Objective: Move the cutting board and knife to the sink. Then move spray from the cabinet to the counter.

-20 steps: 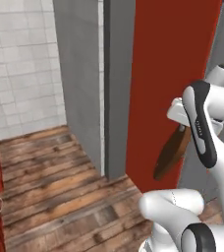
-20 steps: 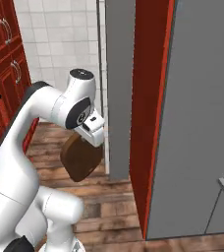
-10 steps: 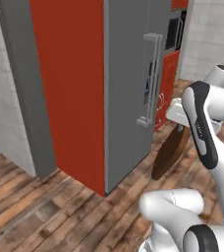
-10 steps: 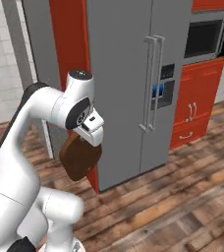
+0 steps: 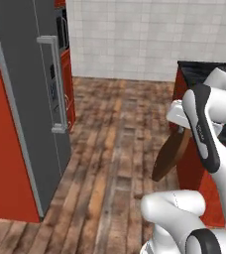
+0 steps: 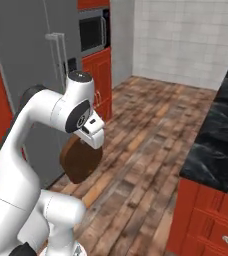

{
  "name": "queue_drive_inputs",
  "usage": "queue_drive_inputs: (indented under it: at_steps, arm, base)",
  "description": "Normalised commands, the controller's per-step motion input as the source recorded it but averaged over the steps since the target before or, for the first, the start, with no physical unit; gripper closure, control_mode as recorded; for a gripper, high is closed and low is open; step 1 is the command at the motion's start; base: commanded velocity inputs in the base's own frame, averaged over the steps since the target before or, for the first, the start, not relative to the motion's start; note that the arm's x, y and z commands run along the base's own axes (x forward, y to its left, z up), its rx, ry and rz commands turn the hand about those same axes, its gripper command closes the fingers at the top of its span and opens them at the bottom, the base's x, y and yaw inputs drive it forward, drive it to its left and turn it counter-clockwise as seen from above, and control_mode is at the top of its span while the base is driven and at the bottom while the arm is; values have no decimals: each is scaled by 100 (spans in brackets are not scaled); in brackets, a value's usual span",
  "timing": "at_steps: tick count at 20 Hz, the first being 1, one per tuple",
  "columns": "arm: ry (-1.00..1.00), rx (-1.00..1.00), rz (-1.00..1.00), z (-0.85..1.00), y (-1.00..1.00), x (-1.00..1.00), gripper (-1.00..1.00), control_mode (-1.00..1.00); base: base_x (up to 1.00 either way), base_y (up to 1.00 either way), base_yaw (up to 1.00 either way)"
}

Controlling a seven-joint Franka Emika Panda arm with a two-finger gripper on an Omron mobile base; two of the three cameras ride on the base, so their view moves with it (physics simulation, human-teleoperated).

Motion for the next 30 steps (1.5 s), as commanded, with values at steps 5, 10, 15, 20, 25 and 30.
queue_drive_inputs:
  at_steps: [5, 10, 15, 20, 25, 30]
  arm:
    - [0, 0, 0, 0, 0, 0, 100, 100]
    - [0, 0, 0, 0, 0, 0, 100, 100]
    - [0, 0, 0, 0, 0, 0, 100, 100]
    - [0, 0, 0, 0, 0, 0, 100, 100]
    - [0, 0, 0, 0, 0, 0, 100, 100]
    - [0, 0, 0, 0, 0, 0, 100, 100]
  base:
    - [0, 11, -76]
    - [0, 8, -76]
    - [0, 0, -76]
    - [0, 0, -78]
    - [18, 0, -68]
    - [70, -19, -23]
